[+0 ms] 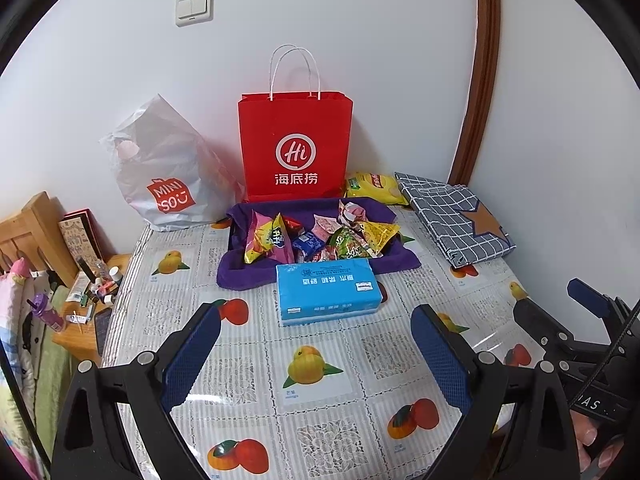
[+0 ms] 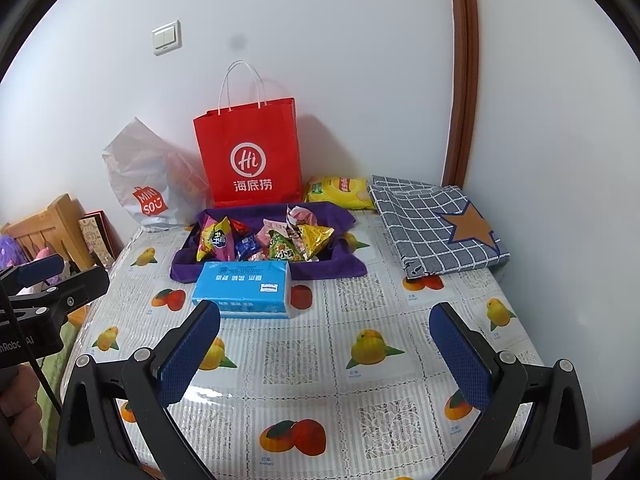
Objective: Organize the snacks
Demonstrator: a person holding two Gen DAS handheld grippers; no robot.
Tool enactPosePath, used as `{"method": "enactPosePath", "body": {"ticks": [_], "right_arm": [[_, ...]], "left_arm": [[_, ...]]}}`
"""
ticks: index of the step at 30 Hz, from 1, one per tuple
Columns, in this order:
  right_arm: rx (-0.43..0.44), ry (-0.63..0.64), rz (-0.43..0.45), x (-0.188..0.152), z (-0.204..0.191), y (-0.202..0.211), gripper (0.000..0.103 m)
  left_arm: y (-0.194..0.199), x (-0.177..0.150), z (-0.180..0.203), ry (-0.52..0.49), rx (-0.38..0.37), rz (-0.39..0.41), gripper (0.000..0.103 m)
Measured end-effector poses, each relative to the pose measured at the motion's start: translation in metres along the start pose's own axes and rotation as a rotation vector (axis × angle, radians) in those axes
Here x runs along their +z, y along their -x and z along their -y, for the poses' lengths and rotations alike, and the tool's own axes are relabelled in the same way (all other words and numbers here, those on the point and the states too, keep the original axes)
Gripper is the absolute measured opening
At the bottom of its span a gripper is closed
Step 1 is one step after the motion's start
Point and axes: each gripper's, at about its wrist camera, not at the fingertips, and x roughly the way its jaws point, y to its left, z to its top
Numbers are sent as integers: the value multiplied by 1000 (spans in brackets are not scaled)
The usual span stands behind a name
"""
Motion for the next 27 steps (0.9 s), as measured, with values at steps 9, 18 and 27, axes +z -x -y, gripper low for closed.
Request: {"method": "enactPosePath", "body": {"ticks": [9, 18, 27], "right_arm": [[-3, 0, 0, 0, 1, 1, 103], [-8, -6, -3, 0, 1, 1, 103], [-4, -3, -4, 1, -1, 0, 103]], "left_arm": [[2, 0, 0, 1, 2, 3, 96], [2, -1, 0, 1, 4, 4, 96], [3, -2, -2, 4, 8, 4, 96]]}}
